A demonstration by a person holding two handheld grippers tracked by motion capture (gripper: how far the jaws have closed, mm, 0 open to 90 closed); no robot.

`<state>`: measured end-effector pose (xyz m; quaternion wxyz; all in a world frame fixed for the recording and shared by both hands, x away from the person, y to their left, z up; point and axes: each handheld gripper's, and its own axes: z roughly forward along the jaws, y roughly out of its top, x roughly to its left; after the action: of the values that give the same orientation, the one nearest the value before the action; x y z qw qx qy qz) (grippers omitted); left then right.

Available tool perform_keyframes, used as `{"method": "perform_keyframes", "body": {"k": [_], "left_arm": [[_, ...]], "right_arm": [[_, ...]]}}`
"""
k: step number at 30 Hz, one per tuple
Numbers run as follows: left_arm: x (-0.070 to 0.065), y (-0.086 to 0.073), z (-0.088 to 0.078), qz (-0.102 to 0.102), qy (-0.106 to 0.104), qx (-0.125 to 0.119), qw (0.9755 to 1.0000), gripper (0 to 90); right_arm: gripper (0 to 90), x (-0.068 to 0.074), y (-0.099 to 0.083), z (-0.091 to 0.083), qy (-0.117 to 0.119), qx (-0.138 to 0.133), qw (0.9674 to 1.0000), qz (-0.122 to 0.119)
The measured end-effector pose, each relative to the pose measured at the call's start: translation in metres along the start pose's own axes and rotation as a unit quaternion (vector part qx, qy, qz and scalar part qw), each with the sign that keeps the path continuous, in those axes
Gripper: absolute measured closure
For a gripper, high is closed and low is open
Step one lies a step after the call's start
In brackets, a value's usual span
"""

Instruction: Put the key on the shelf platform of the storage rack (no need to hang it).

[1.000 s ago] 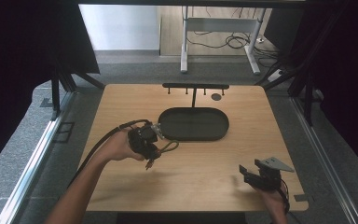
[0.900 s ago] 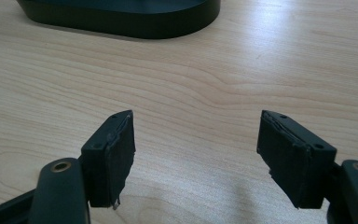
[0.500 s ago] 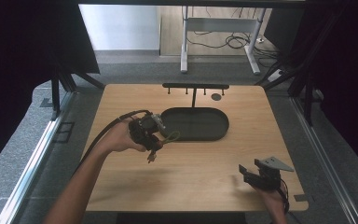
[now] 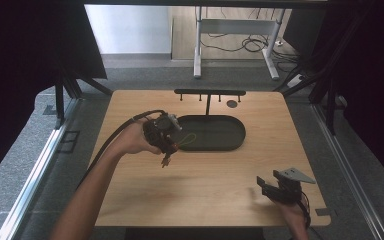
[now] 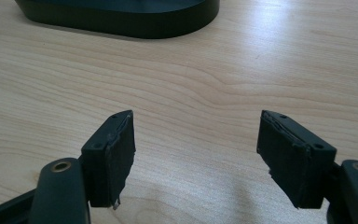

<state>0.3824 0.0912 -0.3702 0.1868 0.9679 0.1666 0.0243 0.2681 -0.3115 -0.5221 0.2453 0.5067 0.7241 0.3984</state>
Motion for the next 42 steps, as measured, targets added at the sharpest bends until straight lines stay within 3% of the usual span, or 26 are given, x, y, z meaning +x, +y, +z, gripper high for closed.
{"method": "perform_keyframes", "body": {"k": [32, 42], "left_arm": [[0.016, 0.028, -0.007, 0.004, 0.014, 0.014, 0.9998, 66.4], [0.019, 0.040, -0.002, 0.011, 0.017, 0.022, 0.9995, 66.4]], "right_arm": [[28.9, -0.001, -0.001, 0.000, -0.002, 0.002, 1.0000, 0.003], [29.0, -0.002, -0.001, 0.000, -0.001, 0.002, 1.0000, 0.004]]}}
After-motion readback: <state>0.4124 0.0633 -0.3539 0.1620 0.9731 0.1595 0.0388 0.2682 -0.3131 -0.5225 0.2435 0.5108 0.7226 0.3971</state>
